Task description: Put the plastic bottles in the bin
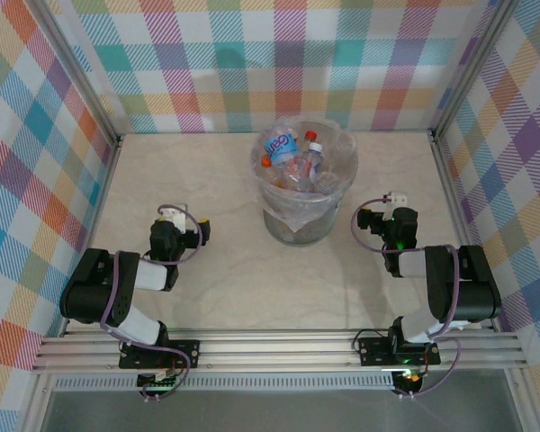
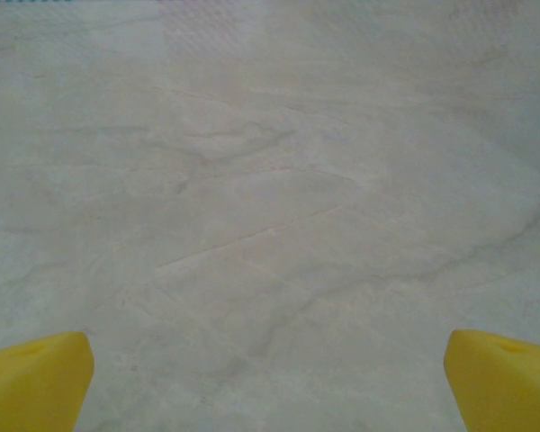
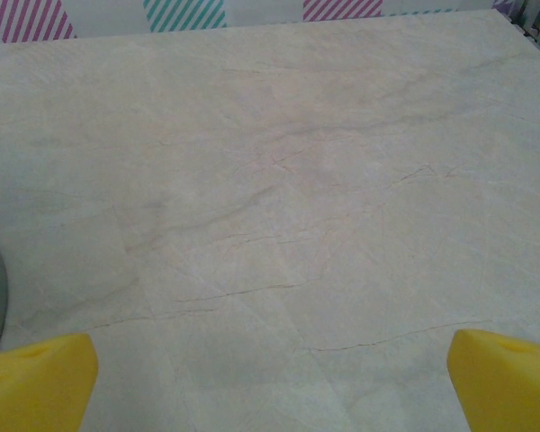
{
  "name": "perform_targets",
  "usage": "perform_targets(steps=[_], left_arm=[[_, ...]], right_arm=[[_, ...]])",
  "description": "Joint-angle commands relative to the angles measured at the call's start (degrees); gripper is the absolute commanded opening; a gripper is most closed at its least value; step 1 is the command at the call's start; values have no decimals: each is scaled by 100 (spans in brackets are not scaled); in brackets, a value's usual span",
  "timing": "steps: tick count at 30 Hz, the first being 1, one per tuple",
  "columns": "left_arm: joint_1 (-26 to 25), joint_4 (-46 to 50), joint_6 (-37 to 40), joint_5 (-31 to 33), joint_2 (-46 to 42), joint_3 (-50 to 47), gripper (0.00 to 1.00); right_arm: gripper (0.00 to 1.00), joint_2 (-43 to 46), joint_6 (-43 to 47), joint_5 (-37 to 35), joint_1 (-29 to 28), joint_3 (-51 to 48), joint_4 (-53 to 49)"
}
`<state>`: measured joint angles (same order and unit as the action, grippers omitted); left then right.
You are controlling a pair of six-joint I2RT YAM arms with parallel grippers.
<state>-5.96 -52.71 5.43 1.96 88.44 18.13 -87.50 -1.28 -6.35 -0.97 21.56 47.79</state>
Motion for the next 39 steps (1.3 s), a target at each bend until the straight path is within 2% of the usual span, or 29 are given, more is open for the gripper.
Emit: perform_targets(steps=[1,5,9,11,13,15,17,19,23,39], left_arm=[[180,630,-203,12,112,578,100],[252,645,-372,208,112,585,100],[244,108,-453,384,31,265,100],[252,-447,-371,166,-19,-68,100],[244,-607,-212,-179,-9,-150,100],[222,-347,-135,-316,-11,-18,100],[208,69,-112,-312,48,228,100],[209,556,-143,-229,104,531,100],[259,685,-287,-81,129,621,100],[270,700,-317,19,119,622,100]], right_arm=[[100,-21,-92,113,-6,111,122],[100,-13,-87,125,-3,84,139],[100,58,151,722,-7,-379,944],[100,67,182,815,-8,-434,1054],[100,67,236,948,-7,-434,1040],[100,58,186,793,-3,-403,999],[100,24,-119,100,9,-286,828],[100,18,-233,-108,28,-100,468],[100,-30,-32,320,21,146,59],[100,-30,-30,321,23,129,90]])
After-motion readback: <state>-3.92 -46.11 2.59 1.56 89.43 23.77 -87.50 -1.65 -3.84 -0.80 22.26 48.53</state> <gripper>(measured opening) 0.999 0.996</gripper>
